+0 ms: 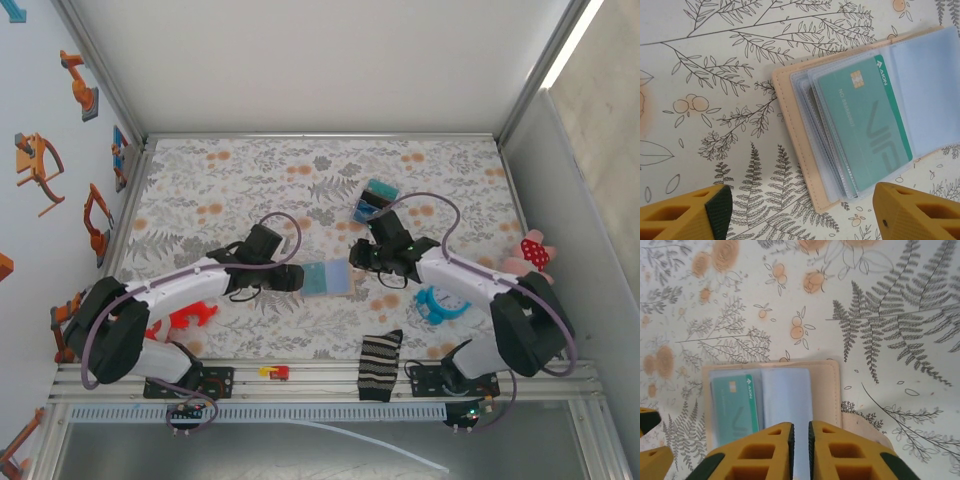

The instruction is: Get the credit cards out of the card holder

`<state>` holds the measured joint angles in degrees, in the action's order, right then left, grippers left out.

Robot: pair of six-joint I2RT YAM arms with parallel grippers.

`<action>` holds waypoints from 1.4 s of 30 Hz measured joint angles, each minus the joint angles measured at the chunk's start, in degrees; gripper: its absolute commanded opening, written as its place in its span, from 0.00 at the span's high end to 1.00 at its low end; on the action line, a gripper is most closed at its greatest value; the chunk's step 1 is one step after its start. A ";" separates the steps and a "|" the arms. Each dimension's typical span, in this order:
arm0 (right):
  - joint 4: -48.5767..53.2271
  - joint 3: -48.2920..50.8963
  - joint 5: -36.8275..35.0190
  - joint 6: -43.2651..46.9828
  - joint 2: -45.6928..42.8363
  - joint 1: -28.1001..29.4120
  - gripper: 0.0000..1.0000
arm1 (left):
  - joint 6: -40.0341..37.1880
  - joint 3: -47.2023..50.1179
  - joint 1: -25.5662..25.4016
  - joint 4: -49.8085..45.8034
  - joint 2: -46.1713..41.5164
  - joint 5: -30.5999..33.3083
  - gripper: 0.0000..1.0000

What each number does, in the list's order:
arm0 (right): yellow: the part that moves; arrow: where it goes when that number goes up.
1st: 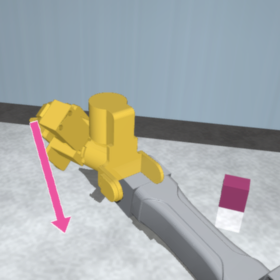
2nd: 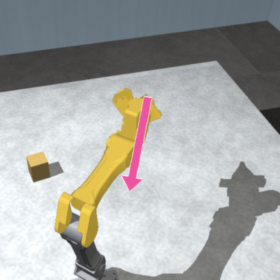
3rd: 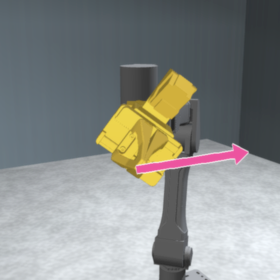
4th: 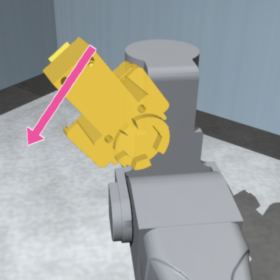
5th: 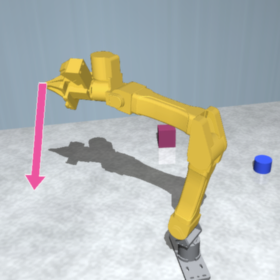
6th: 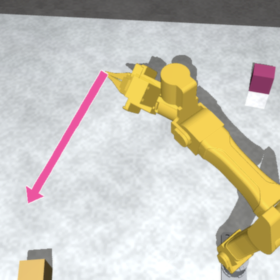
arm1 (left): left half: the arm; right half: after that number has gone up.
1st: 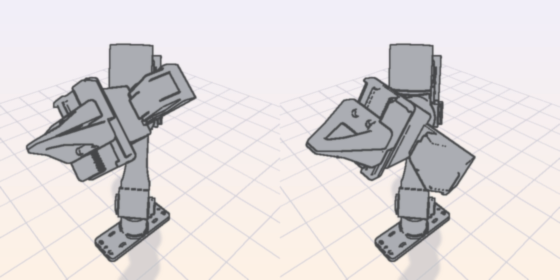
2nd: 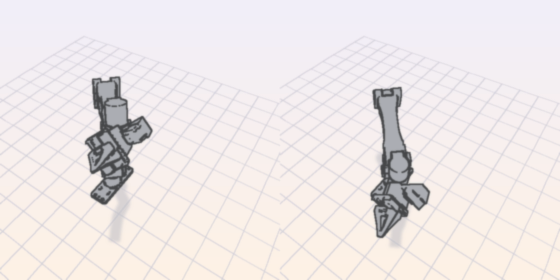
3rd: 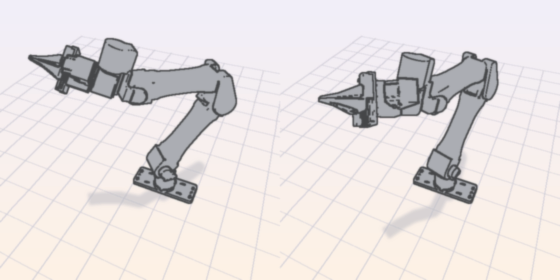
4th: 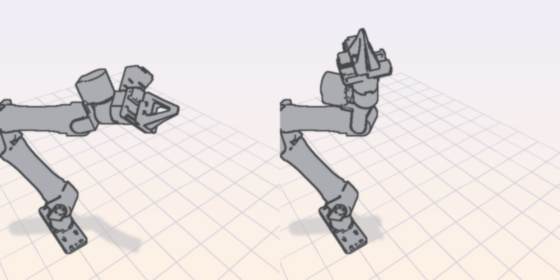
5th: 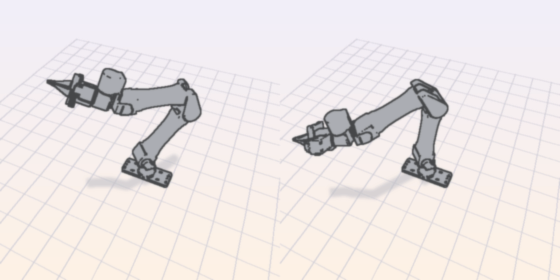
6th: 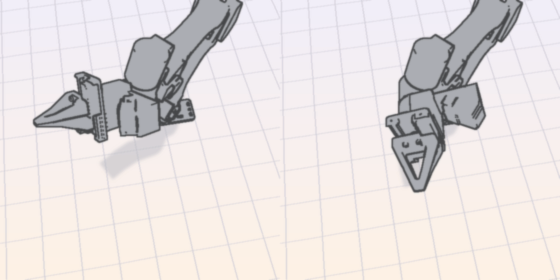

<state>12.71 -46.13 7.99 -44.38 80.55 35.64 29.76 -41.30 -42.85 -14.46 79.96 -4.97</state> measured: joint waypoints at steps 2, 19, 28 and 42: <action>0.61 0.00 -0.87 0.46 -2.62 -0.07 0.76 | 1.20 1.31 -0.28 2.49 -0.22 -0.04 0.29; -0.33 2.60 -2.95 1.14 -9.64 -0.22 0.68 | 4.63 2.34 -0.55 16.31 9.42 -2.56 0.48; -6.25 4.79 1.92 -1.31 -4.15 -0.22 0.80 | 4.39 0.02 -0.63 17.75 10.69 -3.06 0.50; -10.67 4.90 7.50 -3.41 4.13 1.70 0.81 | 2.56 -2.08 -4.09 10.95 10.25 9.03 0.03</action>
<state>2.04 -41.23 15.49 -47.79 84.68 37.34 32.32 -43.38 -46.94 -3.51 90.21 4.05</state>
